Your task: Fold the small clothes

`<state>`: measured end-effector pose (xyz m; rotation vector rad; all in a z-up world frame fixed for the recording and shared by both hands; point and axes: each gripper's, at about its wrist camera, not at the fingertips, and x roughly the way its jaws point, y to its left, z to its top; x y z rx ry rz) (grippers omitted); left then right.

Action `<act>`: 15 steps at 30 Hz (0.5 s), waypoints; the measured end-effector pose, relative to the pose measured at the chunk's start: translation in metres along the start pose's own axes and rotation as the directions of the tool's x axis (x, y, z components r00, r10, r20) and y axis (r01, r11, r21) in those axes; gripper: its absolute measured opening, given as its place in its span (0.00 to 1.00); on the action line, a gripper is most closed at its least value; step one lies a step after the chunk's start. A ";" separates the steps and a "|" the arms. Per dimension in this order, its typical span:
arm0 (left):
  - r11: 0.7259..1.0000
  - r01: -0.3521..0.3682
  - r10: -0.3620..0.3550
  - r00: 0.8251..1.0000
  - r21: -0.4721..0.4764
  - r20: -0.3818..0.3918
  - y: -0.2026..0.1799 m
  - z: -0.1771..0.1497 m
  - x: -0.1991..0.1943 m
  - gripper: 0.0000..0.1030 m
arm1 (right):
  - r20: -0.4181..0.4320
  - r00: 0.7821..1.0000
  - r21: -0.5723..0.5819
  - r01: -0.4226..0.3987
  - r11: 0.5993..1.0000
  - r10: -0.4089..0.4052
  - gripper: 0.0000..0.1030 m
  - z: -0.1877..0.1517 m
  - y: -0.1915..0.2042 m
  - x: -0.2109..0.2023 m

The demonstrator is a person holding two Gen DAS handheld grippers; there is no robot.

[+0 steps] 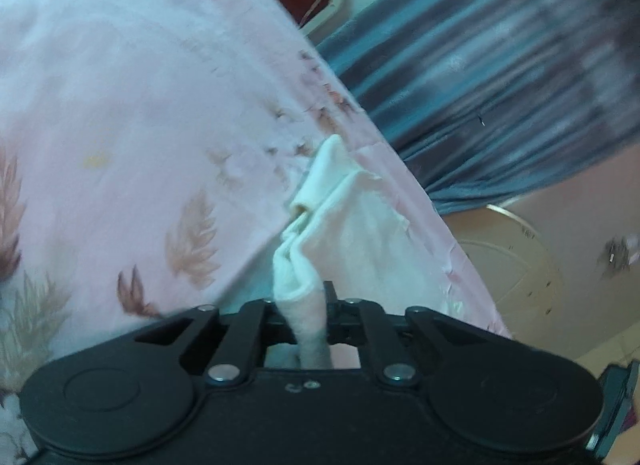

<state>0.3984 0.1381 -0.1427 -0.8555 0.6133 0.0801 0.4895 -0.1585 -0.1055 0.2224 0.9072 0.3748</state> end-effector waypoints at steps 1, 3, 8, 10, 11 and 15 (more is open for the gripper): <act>1.000 -0.001 0.001 1.000 0.028 0.001 -0.007 0.001 -0.002 0.07 | -0.002 1.000 0.002 -0.012 1.000 0.012 0.00 0.000 -0.003 -0.001; 0.995 0.007 -0.006 1.000 0.101 -0.008 -0.028 0.002 -0.008 0.07 | -0.008 0.999 0.040 -0.051 0.998 0.052 0.00 0.002 -0.012 -0.005; 0.938 0.068 -0.052 0.997 0.340 -0.057 -0.112 -0.013 -0.010 0.07 | 0.132 0.987 0.164 -0.114 0.980 0.093 0.00 0.003 -0.063 -0.059; 0.900 0.104 -0.074 0.993 0.424 -0.087 -0.148 -0.029 -0.009 0.07 | 0.181 0.981 0.210 -0.110 0.971 0.072 0.00 0.000 -0.094 -0.086; 0.881 0.127 -0.087 0.990 0.455 -0.107 -0.165 -0.038 -0.008 0.07 | 0.195 0.979 0.229 -0.108 0.967 0.063 0.00 -0.001 -0.108 -0.097; 0.816 0.199 -0.100 0.974 0.543 -0.206 -0.216 -0.086 0.007 0.08 | 0.239 0.970 0.298 -0.110 0.948 0.037 0.00 -0.009 -0.163 -0.141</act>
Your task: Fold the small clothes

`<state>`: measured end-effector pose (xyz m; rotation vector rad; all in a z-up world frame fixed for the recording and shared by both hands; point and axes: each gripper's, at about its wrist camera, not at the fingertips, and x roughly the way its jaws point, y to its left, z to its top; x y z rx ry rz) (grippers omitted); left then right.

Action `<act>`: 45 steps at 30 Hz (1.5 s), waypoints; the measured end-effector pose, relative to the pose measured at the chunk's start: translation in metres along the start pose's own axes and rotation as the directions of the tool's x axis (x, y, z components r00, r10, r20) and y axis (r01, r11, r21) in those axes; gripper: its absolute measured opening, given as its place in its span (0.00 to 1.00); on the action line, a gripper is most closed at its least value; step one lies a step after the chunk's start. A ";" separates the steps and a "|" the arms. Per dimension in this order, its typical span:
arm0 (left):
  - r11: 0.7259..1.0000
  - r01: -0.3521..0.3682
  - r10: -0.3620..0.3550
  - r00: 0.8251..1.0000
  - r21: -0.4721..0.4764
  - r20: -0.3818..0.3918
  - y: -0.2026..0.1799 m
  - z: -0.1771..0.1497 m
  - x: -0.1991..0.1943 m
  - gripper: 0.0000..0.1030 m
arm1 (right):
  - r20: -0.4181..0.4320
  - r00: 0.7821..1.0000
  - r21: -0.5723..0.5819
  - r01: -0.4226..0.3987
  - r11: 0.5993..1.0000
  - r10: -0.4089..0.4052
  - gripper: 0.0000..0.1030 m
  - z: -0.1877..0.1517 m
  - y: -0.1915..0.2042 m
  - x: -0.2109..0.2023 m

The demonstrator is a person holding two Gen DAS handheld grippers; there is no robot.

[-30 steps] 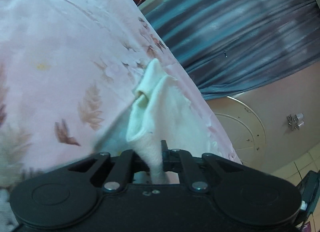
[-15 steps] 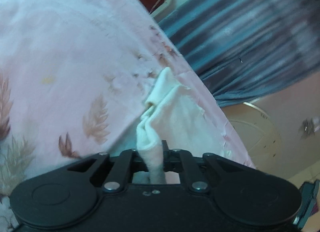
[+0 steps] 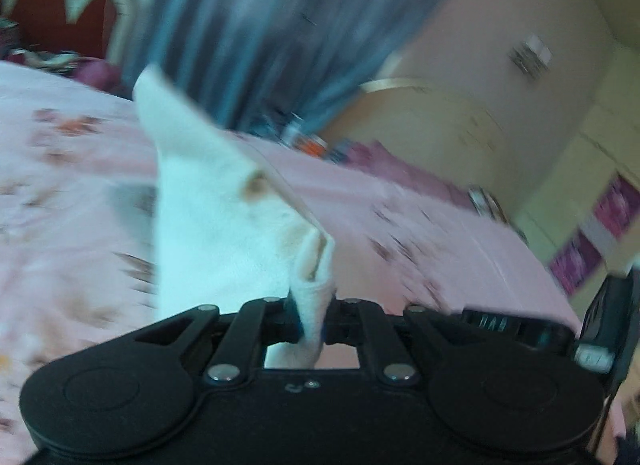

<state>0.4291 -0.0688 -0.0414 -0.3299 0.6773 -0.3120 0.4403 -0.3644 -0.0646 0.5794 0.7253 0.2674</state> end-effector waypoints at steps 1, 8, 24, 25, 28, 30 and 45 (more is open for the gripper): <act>1.000 0.009 -0.009 0.999 0.019 -0.039 -0.011 -0.007 0.012 0.10 | -0.002 1.000 0.018 -0.005 1.000 0.005 0.00 0.003 -0.011 -0.009; 0.982 0.188 -0.191 0.960 -0.035 -0.203 -0.036 -0.040 0.025 0.44 | 0.031 0.999 0.078 -0.018 0.997 0.016 0.57 0.003 -0.048 -0.043; 0.966 -0.073 0.039 0.990 -0.247 -0.139 0.128 -0.006 0.044 0.43 | -0.205 0.972 -0.013 -0.117 0.993 0.112 0.45 -0.009 0.015 0.077; 0.964 -0.071 0.035 0.989 -0.257 -0.144 0.131 -0.006 0.046 0.44 | -0.214 0.970 -0.005 -0.121 0.993 0.117 0.45 -0.009 0.014 0.081; 0.964 -0.062 0.022 0.987 -0.259 -0.157 0.134 -0.006 0.051 0.44 | -0.226 0.963 -0.009 -0.156 0.988 0.150 0.42 -0.007 0.019 0.085; 0.963 -0.048 0.004 0.986 -0.266 -0.165 0.136 -0.006 0.052 0.45 | -0.231 0.967 -0.027 -0.114 0.993 0.105 0.41 -0.005 0.019 0.090; 0.993 0.031 -0.048 0.988 -0.117 -0.147 0.134 0.019 0.051 0.42 | -0.195 0.977 -0.063 -0.098 0.993 0.084 0.11 -0.007 0.038 0.102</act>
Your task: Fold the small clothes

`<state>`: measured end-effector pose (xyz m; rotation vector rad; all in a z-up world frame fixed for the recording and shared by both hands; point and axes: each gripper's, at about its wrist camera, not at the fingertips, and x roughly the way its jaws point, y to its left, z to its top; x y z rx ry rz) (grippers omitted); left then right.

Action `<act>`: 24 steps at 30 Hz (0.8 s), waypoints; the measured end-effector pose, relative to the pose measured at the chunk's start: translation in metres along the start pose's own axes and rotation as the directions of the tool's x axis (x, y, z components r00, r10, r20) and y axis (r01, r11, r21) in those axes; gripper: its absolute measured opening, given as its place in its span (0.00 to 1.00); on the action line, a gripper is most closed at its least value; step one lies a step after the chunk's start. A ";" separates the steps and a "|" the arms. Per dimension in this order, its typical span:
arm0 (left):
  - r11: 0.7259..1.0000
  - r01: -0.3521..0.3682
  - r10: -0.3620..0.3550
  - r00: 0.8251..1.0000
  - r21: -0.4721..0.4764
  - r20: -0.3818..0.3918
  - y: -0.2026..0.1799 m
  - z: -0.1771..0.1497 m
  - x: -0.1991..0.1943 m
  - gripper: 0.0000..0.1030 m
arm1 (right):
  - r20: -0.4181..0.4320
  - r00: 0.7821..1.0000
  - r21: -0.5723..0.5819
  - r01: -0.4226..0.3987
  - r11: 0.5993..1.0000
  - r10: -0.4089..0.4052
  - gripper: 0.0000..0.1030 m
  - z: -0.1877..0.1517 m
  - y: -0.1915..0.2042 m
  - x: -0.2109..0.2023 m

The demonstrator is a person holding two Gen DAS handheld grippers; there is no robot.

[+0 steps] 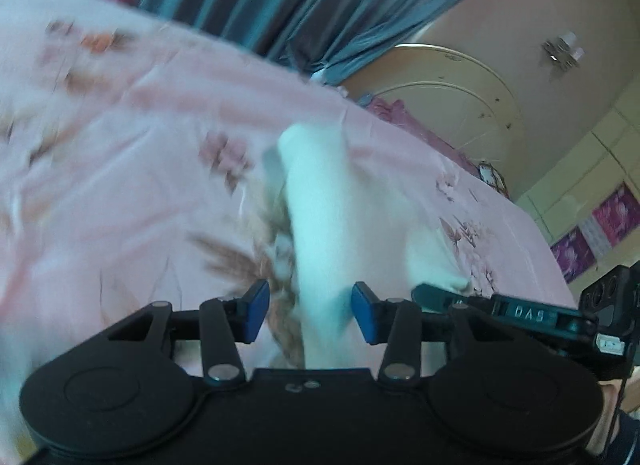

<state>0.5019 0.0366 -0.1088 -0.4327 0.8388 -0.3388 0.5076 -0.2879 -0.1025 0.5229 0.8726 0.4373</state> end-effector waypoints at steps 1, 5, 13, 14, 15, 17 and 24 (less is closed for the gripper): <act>1.000 0.007 -0.007 1.000 0.019 -0.002 -0.003 0.003 0.002 0.41 | 0.012 1.000 -0.016 0.007 1.000 -0.006 0.10 0.000 0.004 -0.003; 0.990 0.063 -0.067 0.997 0.128 0.025 -0.033 0.011 -0.001 0.38 | 0.111 0.994 -0.062 0.021 0.998 -0.014 0.10 0.002 0.018 -0.042; 0.946 0.049 -0.011 0.993 0.321 -0.121 -0.088 -0.017 0.047 0.39 | 0.055 0.991 0.080 0.120 0.990 -0.125 0.10 -0.028 -0.039 -0.056; 0.945 0.042 -0.005 0.993 0.325 -0.115 -0.090 -0.017 0.047 0.39 | 0.068 0.992 0.103 0.095 0.990 -0.103 0.10 -0.028 -0.043 -0.058; 0.945 0.039 -0.003 0.994 0.326 -0.109 -0.091 -0.016 0.044 0.39 | 0.081 0.993 0.116 0.078 0.990 -0.088 0.10 -0.028 -0.043 -0.060; 0.949 0.044 -0.021 0.997 0.313 -0.077 -0.090 -0.013 0.037 0.39 | 0.098 0.992 0.093 0.065 0.994 -0.074 0.10 -0.026 -0.039 -0.062; 0.944 0.020 0.016 0.994 0.328 -0.108 -0.086 -0.009 0.047 0.39 | 0.048 0.995 0.050 0.086 0.995 -0.089 0.10 -0.019 -0.034 -0.048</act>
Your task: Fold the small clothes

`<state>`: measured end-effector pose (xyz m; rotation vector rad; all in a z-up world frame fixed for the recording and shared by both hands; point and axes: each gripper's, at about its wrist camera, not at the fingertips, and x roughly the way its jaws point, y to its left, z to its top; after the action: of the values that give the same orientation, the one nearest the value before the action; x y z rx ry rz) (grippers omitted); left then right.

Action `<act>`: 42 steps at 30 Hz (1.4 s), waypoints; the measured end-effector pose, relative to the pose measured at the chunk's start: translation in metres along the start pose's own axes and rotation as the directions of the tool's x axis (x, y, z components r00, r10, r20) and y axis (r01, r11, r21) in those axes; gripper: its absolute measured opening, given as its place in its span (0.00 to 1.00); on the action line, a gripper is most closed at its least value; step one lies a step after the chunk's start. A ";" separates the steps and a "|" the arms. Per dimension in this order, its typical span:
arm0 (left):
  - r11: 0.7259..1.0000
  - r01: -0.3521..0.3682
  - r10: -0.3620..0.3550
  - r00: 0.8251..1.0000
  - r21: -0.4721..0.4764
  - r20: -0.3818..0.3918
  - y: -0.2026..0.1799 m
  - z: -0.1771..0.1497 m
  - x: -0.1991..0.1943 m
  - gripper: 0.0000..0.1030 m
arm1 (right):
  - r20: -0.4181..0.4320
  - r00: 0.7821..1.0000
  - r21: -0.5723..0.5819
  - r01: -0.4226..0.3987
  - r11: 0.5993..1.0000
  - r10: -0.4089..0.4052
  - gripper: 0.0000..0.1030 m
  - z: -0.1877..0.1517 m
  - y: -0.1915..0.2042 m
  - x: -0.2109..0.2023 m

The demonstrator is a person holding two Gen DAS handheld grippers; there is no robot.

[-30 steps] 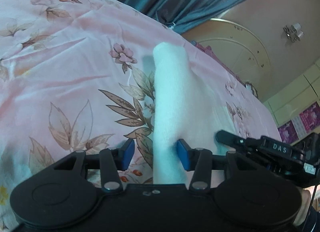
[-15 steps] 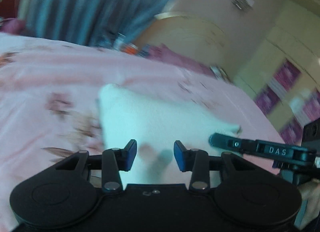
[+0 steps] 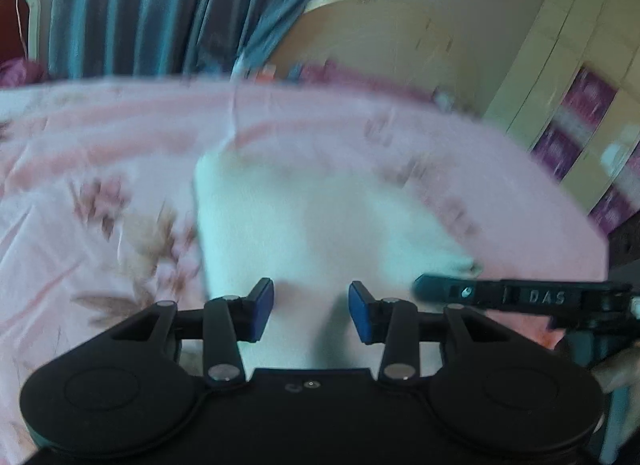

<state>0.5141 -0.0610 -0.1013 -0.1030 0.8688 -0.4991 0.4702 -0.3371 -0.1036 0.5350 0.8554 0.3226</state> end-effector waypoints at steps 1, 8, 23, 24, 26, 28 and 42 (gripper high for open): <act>1.000 0.008 -0.007 1.000 0.006 -0.003 0.002 -0.002 0.003 0.40 | -0.017 1.000 0.033 -0.007 0.999 0.008 0.09 -0.002 -0.008 0.002; 0.999 0.030 -0.030 1.000 0.013 0.005 0.004 -0.001 -0.009 0.43 | -0.016 0.998 0.106 -0.056 0.993 0.058 0.20 -0.003 -0.021 -0.018; 0.997 -0.030 0.031 1.000 0.077 -0.006 -0.017 -0.069 -0.051 0.43 | -0.045 0.999 0.108 0.004 0.994 0.001 0.09 -0.040 -0.026 -0.060; 0.998 -0.031 0.031 0.999 0.058 0.008 -0.015 -0.070 -0.055 0.43 | -0.025 1.000 0.098 0.003 0.995 0.000 0.09 -0.039 -0.025 -0.063; 0.999 -0.033 0.032 0.999 0.028 0.031 -0.010 -0.071 -0.059 0.43 | 0.023 1.000 0.074 -0.002 0.997 0.000 0.09 -0.035 -0.021 -0.066; 0.999 -0.034 0.034 0.999 0.002 0.034 -0.005 -0.070 -0.059 0.43 | 0.052 0.999 0.094 -0.003 0.996 -0.001 0.09 -0.025 -0.023 -0.059; 0.997 -0.032 0.040 0.992 -0.072 0.121 0.010 -0.046 -0.059 0.43 | 0.131 0.991 0.130 0.017 0.991 -0.035 0.64 0.008 -0.028 -0.053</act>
<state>0.4512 -0.0200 -0.0927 -0.1800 0.7671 -0.4244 0.4453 -0.3880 -0.0824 0.6572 0.7564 0.2064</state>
